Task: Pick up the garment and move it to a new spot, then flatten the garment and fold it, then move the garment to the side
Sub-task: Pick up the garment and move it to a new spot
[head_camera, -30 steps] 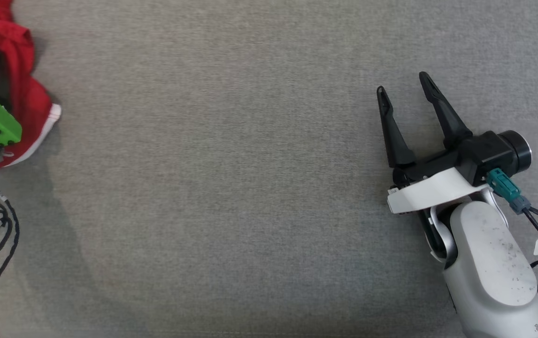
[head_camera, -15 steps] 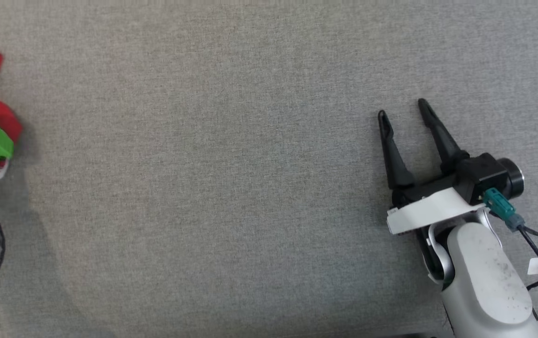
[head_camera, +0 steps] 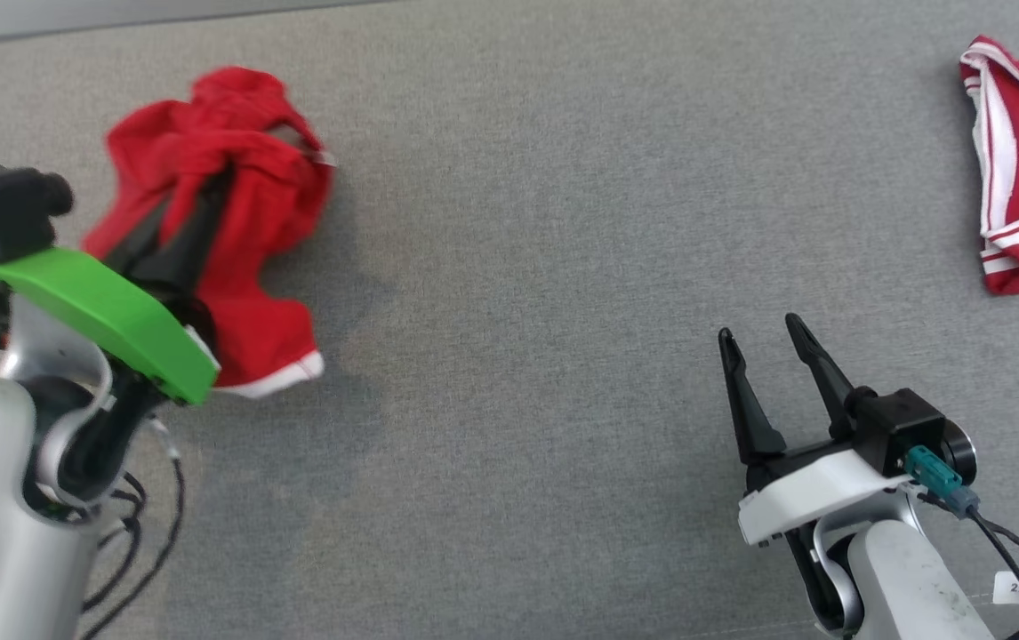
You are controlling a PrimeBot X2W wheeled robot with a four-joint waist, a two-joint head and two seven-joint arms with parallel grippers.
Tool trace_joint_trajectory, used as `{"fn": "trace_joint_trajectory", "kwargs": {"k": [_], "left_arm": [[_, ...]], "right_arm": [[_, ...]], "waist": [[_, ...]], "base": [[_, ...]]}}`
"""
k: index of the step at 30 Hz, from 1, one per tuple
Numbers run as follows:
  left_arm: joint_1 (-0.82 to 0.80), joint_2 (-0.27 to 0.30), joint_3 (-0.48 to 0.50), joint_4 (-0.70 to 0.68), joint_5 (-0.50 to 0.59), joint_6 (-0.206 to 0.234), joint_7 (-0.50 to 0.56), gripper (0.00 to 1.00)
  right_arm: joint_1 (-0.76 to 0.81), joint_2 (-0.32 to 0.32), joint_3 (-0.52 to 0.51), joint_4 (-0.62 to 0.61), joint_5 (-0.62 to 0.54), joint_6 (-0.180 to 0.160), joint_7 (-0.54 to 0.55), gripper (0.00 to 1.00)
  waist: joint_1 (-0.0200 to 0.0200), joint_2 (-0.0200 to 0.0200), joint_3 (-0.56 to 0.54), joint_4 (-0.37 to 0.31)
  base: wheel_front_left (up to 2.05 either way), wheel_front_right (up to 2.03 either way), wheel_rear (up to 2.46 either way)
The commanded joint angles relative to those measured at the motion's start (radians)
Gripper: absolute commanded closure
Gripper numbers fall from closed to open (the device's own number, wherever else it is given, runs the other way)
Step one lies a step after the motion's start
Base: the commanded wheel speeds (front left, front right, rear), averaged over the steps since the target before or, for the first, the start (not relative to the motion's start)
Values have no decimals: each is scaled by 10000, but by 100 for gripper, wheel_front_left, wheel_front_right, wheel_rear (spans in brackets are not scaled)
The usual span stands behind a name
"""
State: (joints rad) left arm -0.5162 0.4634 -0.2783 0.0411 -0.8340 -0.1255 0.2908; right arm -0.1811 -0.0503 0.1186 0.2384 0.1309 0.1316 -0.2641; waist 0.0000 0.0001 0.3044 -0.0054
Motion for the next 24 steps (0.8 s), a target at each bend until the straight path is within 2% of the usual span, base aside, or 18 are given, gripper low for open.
{"fn": "trace_joint_trajectory", "kwargs": {"k": [1, 8, 15, 18, 20, 24], "left_arm": [[461, -124, -131, -648, -262, 108, 242, 100], [1782, -800, -1391, -3786, -1160, 494, 1464, 100], [2436, -1749, -2651, -5319, -2118, 697, 2028, 100], [2542, -2134, -2816, -5307, -2553, 890, 2083, 100], [2629, -2365, -2759, -4793, -2761, 1046, 1992, 100], [2247, -2066, -2601, -2871, -1874, 1011, 1643, 100]], "right_arm": [[231, -9, 17, 28, 133, -19, 1, 0], [696, -10, 123, 12, 312, -19, 0, 0], [897, -9, 86, -78, 414, -19, 0, 0], [958, -7, 102, -103, 497, -19, 0, 0], [975, -7, 99, -116, 548, -19, 0, 0], [997, -7, 168, -84, 673, -19, 0, 0]], "waist": [[0, -1, -1009, -443], [0, -1, -1366, -1156], [0, -1, -1432, -1909], [0, -1, -1445, -2234], [0, -1, -1440, -2412], [0, -1, -1429, -2779]], "base": [[0, 0, 0], [0, 0, 0], [0, 0, 0], [0, 0, 0], [0, 0, 0], [0, 0, 0]]}}
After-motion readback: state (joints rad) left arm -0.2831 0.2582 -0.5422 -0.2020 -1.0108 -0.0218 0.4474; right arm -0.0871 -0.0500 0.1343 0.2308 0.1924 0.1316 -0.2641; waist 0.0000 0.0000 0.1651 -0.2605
